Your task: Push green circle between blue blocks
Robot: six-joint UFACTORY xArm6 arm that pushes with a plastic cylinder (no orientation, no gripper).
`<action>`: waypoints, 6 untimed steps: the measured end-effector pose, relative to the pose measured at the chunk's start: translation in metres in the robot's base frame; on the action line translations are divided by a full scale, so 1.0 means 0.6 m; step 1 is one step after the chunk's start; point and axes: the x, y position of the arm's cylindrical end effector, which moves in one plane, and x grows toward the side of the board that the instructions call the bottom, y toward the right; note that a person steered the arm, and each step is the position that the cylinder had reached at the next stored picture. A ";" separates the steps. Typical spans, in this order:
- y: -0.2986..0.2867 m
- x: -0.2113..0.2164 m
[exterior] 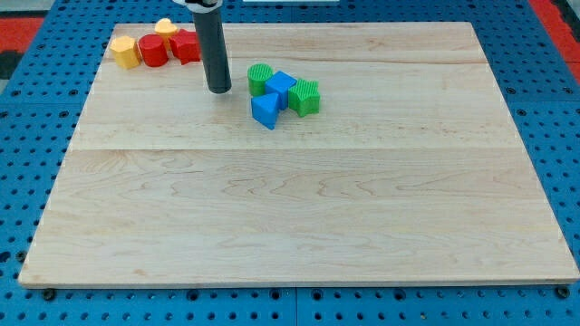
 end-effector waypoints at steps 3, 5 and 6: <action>0.060 -0.058; 0.186 -0.018; 0.289 -0.041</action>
